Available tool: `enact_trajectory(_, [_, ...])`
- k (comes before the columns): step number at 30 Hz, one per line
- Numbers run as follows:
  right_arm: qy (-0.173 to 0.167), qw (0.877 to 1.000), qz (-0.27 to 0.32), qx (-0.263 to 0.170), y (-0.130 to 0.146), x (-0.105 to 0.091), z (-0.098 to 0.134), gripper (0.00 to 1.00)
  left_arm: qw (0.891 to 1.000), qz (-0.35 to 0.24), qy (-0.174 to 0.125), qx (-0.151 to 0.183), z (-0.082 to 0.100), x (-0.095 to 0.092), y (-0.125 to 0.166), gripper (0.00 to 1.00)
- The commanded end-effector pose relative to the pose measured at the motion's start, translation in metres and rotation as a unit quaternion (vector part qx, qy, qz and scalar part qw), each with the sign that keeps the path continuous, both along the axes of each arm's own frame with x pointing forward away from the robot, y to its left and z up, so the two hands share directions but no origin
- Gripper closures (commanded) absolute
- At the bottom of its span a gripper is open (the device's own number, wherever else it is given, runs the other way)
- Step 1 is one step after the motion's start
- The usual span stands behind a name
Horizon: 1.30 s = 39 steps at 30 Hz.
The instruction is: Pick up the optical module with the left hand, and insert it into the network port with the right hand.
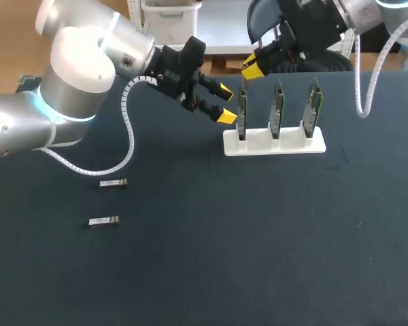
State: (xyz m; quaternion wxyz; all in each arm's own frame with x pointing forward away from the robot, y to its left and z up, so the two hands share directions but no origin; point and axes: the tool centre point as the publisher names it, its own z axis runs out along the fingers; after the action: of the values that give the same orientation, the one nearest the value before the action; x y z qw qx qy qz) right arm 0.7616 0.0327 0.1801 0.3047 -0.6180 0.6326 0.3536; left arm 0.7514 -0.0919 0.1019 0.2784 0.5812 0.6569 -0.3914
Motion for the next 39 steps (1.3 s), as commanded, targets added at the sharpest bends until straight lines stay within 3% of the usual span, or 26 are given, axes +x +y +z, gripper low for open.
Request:
enact_trajectory(1, [-0.001, 1.0, -0.004, -0.004, 0.003, 0.004, -0.004, 1.0, 1.0, -0.002, 0.001, 0.001, 0.0, 0.002, -0.001, 0.0])
enact_trajectory(23, [0.011, 1.0, -0.015, -0.009, 0.001, 0.005, -0.019, 1.0, 1.0, -0.002, 0.001, 0.001, 0.0, 0.002, -0.001, 0.0])
enact_trajectory(39, [0.005, 1.0, -0.002, 0.015, -0.001, 0.011, -0.007, 1.0, 1.0, -0.002, 0.001, 0.001, 0.0, 0.002, -0.001, 0.0])
